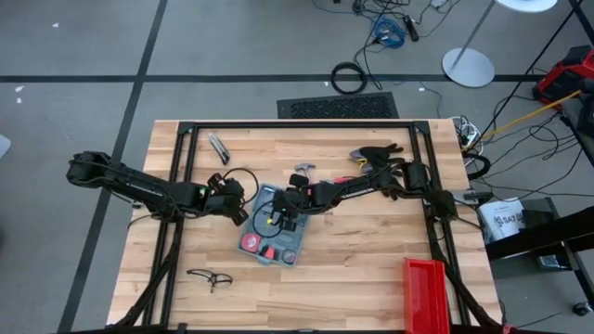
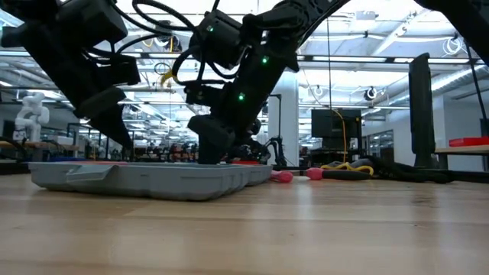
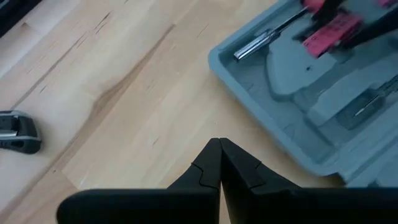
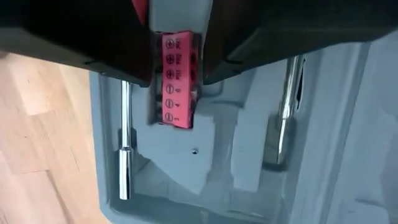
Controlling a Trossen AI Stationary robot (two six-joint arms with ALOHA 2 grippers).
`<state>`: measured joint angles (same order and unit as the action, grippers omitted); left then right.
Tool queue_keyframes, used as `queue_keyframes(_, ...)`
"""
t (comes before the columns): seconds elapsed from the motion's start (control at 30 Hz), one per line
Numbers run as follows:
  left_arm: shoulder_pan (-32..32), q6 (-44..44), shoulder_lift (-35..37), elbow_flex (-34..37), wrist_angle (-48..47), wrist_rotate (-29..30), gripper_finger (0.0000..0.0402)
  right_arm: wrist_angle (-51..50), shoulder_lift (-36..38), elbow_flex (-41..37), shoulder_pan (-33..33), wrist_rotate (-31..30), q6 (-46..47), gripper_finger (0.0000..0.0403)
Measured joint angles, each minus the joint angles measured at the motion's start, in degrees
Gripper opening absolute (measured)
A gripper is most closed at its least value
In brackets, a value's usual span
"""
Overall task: Prefit tool cases
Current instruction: Remove the left pink terminal block from the gray prefit tool case
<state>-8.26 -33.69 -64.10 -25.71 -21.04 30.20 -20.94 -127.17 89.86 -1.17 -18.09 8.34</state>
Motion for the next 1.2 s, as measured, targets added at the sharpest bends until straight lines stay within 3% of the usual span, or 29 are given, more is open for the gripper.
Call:
queue_keyframes(0.17,0.0,0.0,0.0,0.0,0.1,0.0,0.0008,0.9,-3.8,0.3,1.1,-0.7,0.3,0.0113)
queue_keyframes(0.33,0.0,0.1,0.0,0.0,0.0,0.0,0.0008,0.5,-4.8,0.5,1.1,-0.1,-0.3,0.0038)
queue_keyframes(0.63,0.0,0.1,0.0,0.0,0.0,0.0,0.0008,-0.5,0.6,-0.5,-0.4,-0.8,-2.7,0.0037)
queue_keyframes(0.8,0.0,0.1,0.0,0.0,0.1,0.0,0.0008,-2.2,3.8,-0.5,-0.6,0.1,-2.9,0.0002)
queue_keyframes(1.03,0.0,0.1,0.0,0.0,-0.1,0.0,0.0008,-11.2,6.0,-0.6,-0.6,-5.3,-0.5,0.0006)
queue_keyframes(1.2,0.0,0.1,0.0,0.0,0.1,0.0,0.0008,-11.4,8.3,-1.6,-1.1,-3.6,0.5,0.0004)
